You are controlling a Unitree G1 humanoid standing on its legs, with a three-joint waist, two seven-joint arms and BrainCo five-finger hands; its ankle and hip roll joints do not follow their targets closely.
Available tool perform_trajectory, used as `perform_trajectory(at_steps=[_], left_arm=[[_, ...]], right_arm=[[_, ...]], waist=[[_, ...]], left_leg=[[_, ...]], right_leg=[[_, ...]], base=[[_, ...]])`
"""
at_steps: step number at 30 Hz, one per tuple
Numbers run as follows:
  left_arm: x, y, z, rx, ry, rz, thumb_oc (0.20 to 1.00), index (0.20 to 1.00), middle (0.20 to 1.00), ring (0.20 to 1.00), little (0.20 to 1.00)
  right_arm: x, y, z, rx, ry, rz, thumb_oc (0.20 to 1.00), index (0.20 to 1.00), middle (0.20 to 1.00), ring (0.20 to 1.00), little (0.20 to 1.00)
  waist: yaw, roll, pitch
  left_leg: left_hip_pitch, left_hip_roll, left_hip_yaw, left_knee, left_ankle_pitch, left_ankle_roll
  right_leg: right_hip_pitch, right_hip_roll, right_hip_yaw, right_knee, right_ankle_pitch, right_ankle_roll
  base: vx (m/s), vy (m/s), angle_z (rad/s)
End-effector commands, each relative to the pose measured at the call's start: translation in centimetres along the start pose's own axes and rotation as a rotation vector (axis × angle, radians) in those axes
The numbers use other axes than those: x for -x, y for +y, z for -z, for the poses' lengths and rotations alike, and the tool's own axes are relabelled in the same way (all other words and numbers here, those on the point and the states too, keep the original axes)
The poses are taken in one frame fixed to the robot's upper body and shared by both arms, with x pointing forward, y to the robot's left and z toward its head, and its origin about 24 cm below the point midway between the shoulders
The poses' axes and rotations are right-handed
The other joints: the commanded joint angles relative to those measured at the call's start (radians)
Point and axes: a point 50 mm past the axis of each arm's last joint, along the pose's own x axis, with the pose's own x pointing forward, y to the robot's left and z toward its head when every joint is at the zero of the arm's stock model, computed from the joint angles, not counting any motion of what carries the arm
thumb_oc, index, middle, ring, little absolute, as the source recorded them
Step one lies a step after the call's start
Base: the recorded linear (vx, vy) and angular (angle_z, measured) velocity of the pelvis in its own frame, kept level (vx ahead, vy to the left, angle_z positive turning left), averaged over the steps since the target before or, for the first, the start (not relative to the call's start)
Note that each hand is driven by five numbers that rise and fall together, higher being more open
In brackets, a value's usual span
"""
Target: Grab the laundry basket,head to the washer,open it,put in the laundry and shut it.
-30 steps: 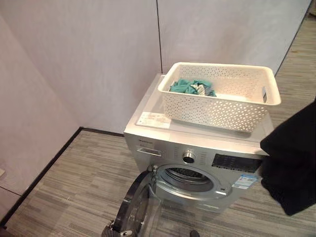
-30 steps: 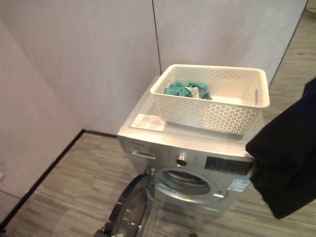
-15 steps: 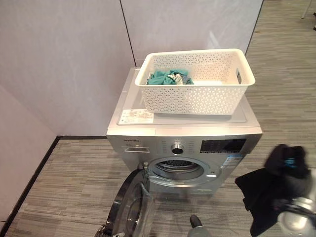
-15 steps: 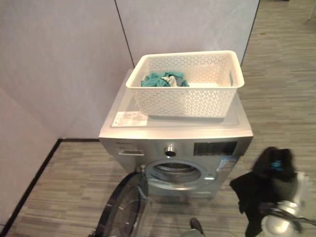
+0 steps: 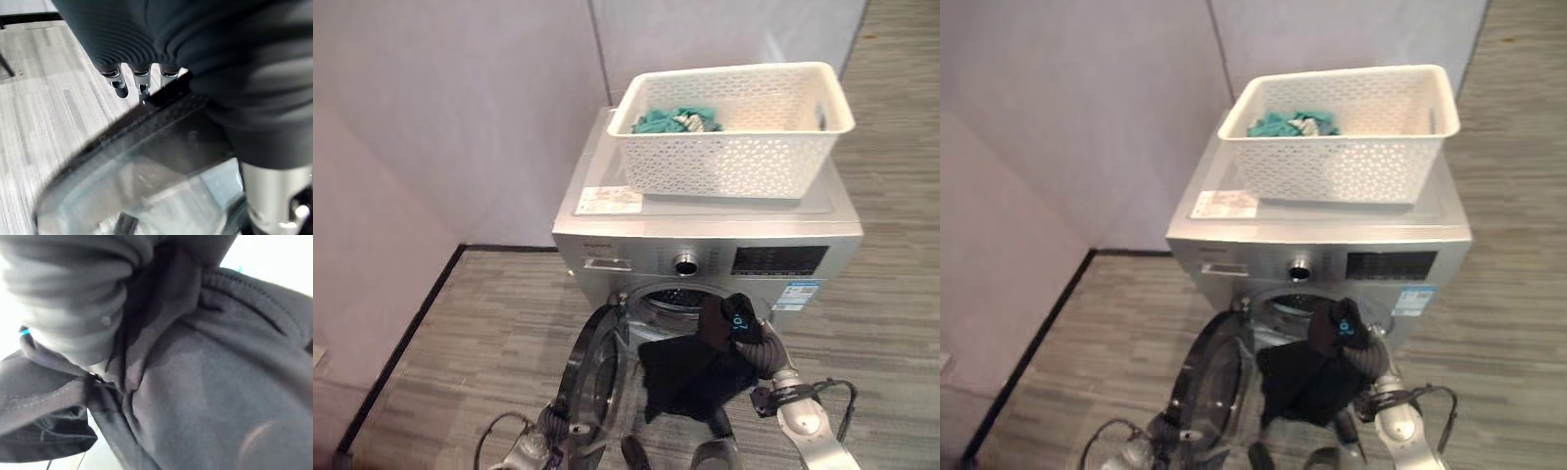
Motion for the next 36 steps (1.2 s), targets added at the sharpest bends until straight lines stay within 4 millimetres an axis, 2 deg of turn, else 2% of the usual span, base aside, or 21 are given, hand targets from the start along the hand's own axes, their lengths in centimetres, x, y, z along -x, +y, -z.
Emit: perform_trajectory(at_steps=[1, 6, 9, 10, 11, 12, 13, 16, 17, 18, 19, 20, 22, 23, 24, 25, 29, 30, 31, 33, 36], left_arm=[[0.0, -3.0, -13.1, -0.261, -0.34, 0.08, 1.0, 1.0, 1.0, 1.0, 1.0], [0.0, 0.6, -15.2, -0.371, -0.396, -0.082, 1.0, 1.0, 1.0, 1.0, 1.0], [1.3, 6.1, -17.3, -0.415, -0.521, -0.276, 1.0, 1.0, 1.0, 1.0, 1.0], [1.4, 6.3, -17.1, -0.417, -0.516, -0.277, 1.0, 1.0, 1.0, 1.0, 1.0], [2.6, 9.9, -16.7, -0.402, -0.547, -0.403, 1.0, 1.0, 1.0, 1.0, 1.0], [3.7, 11.0, -17.1, -0.418, -0.594, -0.435, 1.0, 1.0, 1.0, 1.0, 1.0], [5.6, 14.1, -15.1, -0.409, -0.598, -0.531, 1.0, 1.0, 1.0, 1.0, 1.0], [9.9, 18.9, -9.1, -0.423, -0.516, -0.754, 1.0, 1.0, 1.0, 1.0, 1.0], [12.9, 21.0, -5.9, -0.407, -0.444, -0.896, 1.0, 1.0, 1.0, 1.0, 1.0], [14.5, 21.9, -4.8, -0.392, -0.42, -0.975, 1.0, 1.0, 1.0, 1.0, 1.0], [14.8, 21.8, -4.5, -0.391, -0.415, -0.978, 1.0, 1.0, 1.0, 1.0, 1.0], [17.2, 23.1, -3.4, -0.361, -0.4, -1.111, 1.0, 1.0, 1.0, 1.0, 1.0], [18.5, 23.5, -3.1, -0.334, -0.413, -1.165, 1.0, 1.0, 1.0, 1.0, 1.0], [20.8, 23.8, -4.9, -0.265, -0.592, -1.217, 1.0, 1.0, 1.0, 1.0, 1.0], [21.0, 23.7, -4.9, -0.262, -0.596, -1.215, 1.0, 1.0, 1.0, 1.0, 1.0], [21.9, 23.3, -6.0, -0.22, -0.72, -1.187, 1.0, 1.0, 1.0, 1.0, 1.0], [23.7, 19.7, -10.0, 0.088, -1.239, -0.655, 1.0, 1.0, 1.0, 1.0, 1.0], [23.8, 19.1, -10.8, 0.144, -1.297, -0.552, 1.0, 1.0, 1.0, 1.0, 1.0], [24.2, 17.8, -12.8, 0.219, -1.413, -0.351, 1.0, 1.0, 1.0, 1.0, 1.0], [24.3, 17.5, -13.7, 0.243, -1.443, -0.295, 1.0, 1.0, 1.0, 1.0, 1.0], [24.9, 16.3, -17.5, 0.327, -1.581, -0.126, 1.0, 1.0, 1.0, 1.0, 1.0]], right_arm=[[-1.5, -1.2, -3.4, -0.026, -0.166, 0.033, 0.2, 0.2, 0.2, 0.2, 0.2], [-1.9, -1.6, -4.1, -0.012, -0.206, 0.05, 0.2, 0.2, 0.2, 0.2, 0.2], [-1.9, -2.5, -4.0, 0.018, -0.208, 0.086, 0.2, 0.2, 0.2, 0.2, 0.2], [-1.9, -2.4, -4.1, 0.015, -0.209, 0.084, 0.2, 0.2, 0.2, 0.2, 0.2], [-1.6, -3.0, -3.9, 0.017, -0.206, 0.104, 0.2, 0.2, 0.2, 0.2, 0.2], [-1.6, -3.0, -3.7, 0.016, -0.199, 0.104, 0.2, 0.2, 0.2, 0.2, 0.2], [-1.3, -3.3, -3.2, 0.024, -0.176, 0.111, 0.2, 0.2, 0.2, 0.2, 0.2], [-0.5, -3.9, -1.8, 0.022, -0.115, 0.108, 0.2, 0.2, 0.2, 0.2, 0.2], [0.0, -4.4, -1.1, 0.02, -0.084, 0.113, 0.2, 0.2, 0.2, 0.2, 0.2], [0.2, -4.8, -0.8, 0.018, -0.072, 0.119, 0.2, 0.2, 0.2, 0.2, 0.2], [0.2, -4.7, -0.9, 0.017, -0.075, 0.112, 0.2, 0.2, 0.2, 0.2, 0.2], [0.6, -5.4, -0.3, 0.015, -0.05, 0.129, 0.2, 0.2, 0.2, 0.2, 0.2], [0.8, -5.6, -0.2, 0.021, -0.048, 0.129, 0.2, 0.2, 0.2, 0.2, 0.2], [0.8, -6.2, -0.2, 0.019, -0.046, 0.158, 0.2, 0.2, 0.2, 0.2, 0.2], [0.8, -6.2, -0.2, 0.018, -0.047, 0.159, 0.2, 0.2, 0.2, 0.2, 0.2], [0.8, -6.4, -0.1, 0.015, -0.048, 0.172, 0.2, 0.2, 0.2, 0.2, 0.2], [0.8, -6.7, -0.2, -0.03, -0.061, 0.21, 0.2, 0.2, 0.2, 0.2, 0.2], [0.7, -6.5, -0.4, -0.041, -0.072, 0.207, 0.2, 0.2, 0.2, 0.2, 0.2], [0.6, -6.1, -0.6, -0.053, -0.091, 0.196, 0.2, 0.2, 0.2, 0.2, 0.2], [0.6, -6.0, -0.6, -0.054, -0.094, 0.194, 0.2, 0.2, 0.2, 0.2, 0.2], [0.5, -5.6, -0.8, -0.04, -0.106, 0.189, 0.2, 0.2, 0.2, 0.2, 0.2]], waist=[[-0.031, -0.031, 0.04], [-0.005, -0.023, 0.044], [0.042, -0.011, 0.042], [0.04, -0.014, 0.042], [0.061, -0.01, 0.046], [0.063, -0.011, 0.042], [0.081, -0.012, 0.04], [0.12, -0.017, 0.034], [0.137, -0.022, 0.025], [0.143, -0.025, 0.022], [0.138, -0.026, 0.02], [0.147, -0.031, 0.012], [0.146, -0.033, 0.007], [0.148, -0.031, 0.004], [0.148, -0.03, 0.003], [0.15, -0.028, 0.003], [0.147, -0.014, -0.004], [0.146, -0.013, -0.007], [0.134, -0.011, -0.009], [0.133, -0.011, -0.009], [0.111, -0.01, -0.008]], left_leg=[[0.114, 0.076, -0.098, -0.195, -0.027, -0.02], [0.093, 0.081, -0.127, -0.195, -0.018, -0.029], [0.079, 0.089, -0.145, -0.195, -0.012, -0.035], [0.079, 0.09, -0.146, -0.195, -0.012, -0.035], [0.074, 0.094, -0.151, -0.195, -0.002, -0.039], [0.074, 0.095, -0.155, -0.195, -0.009, -0.04], [0.07, 0.097, -0.162, -0.195, -0.007, -0.043], [0.062, 0.103, -0.174, -0.195, -0.001, -0.05], [0.065, 0.106, -0.181, -0.195, -0.015, -0.055], [0.063, 0.107, -0.183, -0.195, -0.016, -0.058], [0.062, 0.108, -0.182, -0.195, -0.017, -0.058], [0.058, 0.11, -0.184, -0.195, -0.019, -0.063], [0.053, 0.112, -0.183, -0.195, -0.019, -0.064], [0.044, 0.114, -0.183, -0.195, -0.016, -0.065], [0.043, 0.115, -0.182, -0.195, -0.016, -0.066], [0.039, 0.116, -0.182, -0.195, -0.014, -0.066], [0.041, 0.119, -0.18, -0.195, -0.009, -0.068], [0.039, 0.119, -0.18, -0.195, -0.007, -0.068], [0.043, 0.121, -0.181, -0.195, -0.006, -0.069], [0.044, 0.121, -0.183, -0.195, -0.006, -0.069], [0.048, 0.124, -0.187, -0.195, -0.006, -0.074]], right_leg=[[0.003, 0.008, -0.034, 0.085, 0.095, -0.021], [0.019, 0.006, -0.081, 0.071, 0.092, -0.023], [0.035, 0.004, -0.111, 0.061, 0.082, -0.024], [0.036, 0.005, -0.113, 0.06, 0.083, -0.025], [0.04, 0.006, -0.123, 0.06, 0.082, -0.029], [0.045, 0.006, -0.125, 0.056, 0.076, -0.027], [0.05, 0.007, -0.132, 0.053, 0.073, -0.031], [0.059, 0.013, -0.149, 0.044, 0.068, -0.04], [0.071, 0.018, -0.153, 0.03, 0.059, -0.043], [0.073, 0.02, -0.155, 0.023, 0.06, -0.046], [0.073, 0.02, -0.154, 0.021, 0.062, -0.047], [0.073, 0.022, -0.159, 0.012, 0.063, -0.049], [0.07, 0.026, -0.161, 0.01, 0.063, -0.051], [0.064, 0.029, -0.16, 0.008, 0.063, -0.052], [0.062, 0.03, -0.16, 0.008, 0.063, -0.052], [0.059, 0.031, -0.16, 0.008, 0.063, -0.053], [0.061, 0.033, -0.164, 0.008, 0.065, -0.053], [0.06, 0.033, -0.165, 0.008, 0.068, -0.053], [0.066, 0.032, -0.167, 0.008, 0.07, -0.05], [0.067, 0.032, -0.169, 0.008, 0.07, -0.049], [0.074, 0.034, -0.173, 0.008, 0.066, -0.046]], base=[[-0.01, -0.045, -0.39], [0.0, -0.054, 0.54], [0.02, -0.068, -0.07], [-0.01, -0.068, -0.63], [0.02, -0.048, -0.22], [0.02, -0.08, 0.51], [0.05, -0.057, 0.25], [0.04, -0.077, -0.22], [0.08, -0.071, -0.21], [0.09, -0.047, 0.03], [0.03, -0.053, 0.09], [0.03, -0.059, 0.11], [0.02, -0.054, 0.14], [0.0, -0.029, 0.15], [-0.01, -0.036, 0.1], [0.0, -0.023, -0.04], [0.02, -0.017, -0.02], [0.03, -0.045, 0.0], [0.03, -0.034, 0.02], [0.02, -0.028, 0.04], [0.02, -0.038, 0.04]])
